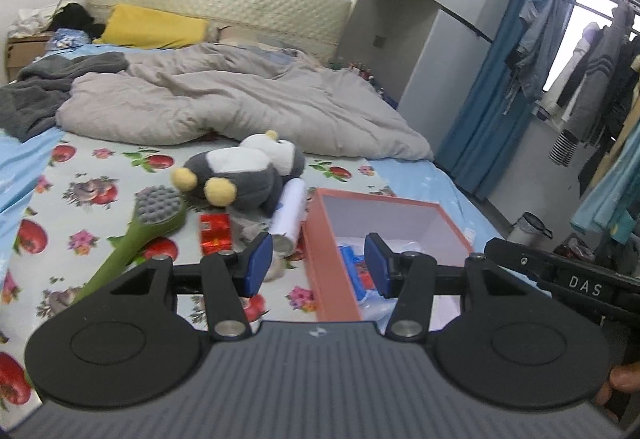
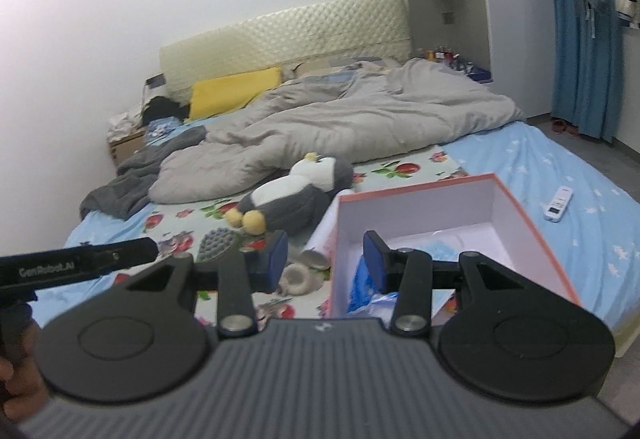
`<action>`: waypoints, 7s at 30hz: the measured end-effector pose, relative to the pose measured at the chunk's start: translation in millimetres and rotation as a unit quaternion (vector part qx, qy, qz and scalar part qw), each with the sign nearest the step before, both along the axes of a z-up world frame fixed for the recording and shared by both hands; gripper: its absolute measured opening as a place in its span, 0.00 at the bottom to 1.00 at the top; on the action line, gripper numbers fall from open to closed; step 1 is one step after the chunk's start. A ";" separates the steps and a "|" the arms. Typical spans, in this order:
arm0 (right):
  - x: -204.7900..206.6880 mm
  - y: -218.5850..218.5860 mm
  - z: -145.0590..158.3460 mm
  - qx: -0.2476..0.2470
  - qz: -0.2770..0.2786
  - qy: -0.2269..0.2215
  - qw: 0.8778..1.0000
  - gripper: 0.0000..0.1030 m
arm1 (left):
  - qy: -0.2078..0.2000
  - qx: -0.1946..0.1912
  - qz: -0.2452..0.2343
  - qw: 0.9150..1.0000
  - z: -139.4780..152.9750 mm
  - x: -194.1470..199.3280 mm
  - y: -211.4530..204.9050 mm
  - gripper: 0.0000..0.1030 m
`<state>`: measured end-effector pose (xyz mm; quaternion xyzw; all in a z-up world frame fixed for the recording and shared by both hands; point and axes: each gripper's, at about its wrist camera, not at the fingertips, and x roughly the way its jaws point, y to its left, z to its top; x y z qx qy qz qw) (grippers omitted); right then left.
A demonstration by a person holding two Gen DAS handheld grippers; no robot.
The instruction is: Organize soft objects
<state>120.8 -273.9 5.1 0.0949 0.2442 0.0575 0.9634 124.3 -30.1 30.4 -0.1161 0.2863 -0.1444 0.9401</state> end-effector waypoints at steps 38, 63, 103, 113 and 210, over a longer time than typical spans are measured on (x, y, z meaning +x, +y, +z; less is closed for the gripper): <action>39.8 109.6 -93.0 -0.035 0.079 0.102 0.991 0.41 | 0.151 0.002 0.062 0.987 -124.1 23.1 57.2 0.59; 161.4 133.5 -187.2 -0.053 0.035 0.140 0.988 0.35 | 0.193 -0.033 0.060 0.979 -212.8 192.4 69.6 0.63; 228.8 130.2 -239.6 -0.058 -0.074 0.134 0.987 0.12 | 0.198 0.024 0.022 0.980 -268.9 286.1 34.9 0.40; 206.0 131.4 -219.6 -0.069 -0.060 0.125 0.988 0.11 | 0.209 -0.002 0.028 0.977 -256.9 250.6 58.0 0.13; 82.6 134.3 -222.8 -0.089 0.108 0.210 0.968 0.23 | 0.219 0.073 0.143 0.962 -248.4 36.6 57.3 0.37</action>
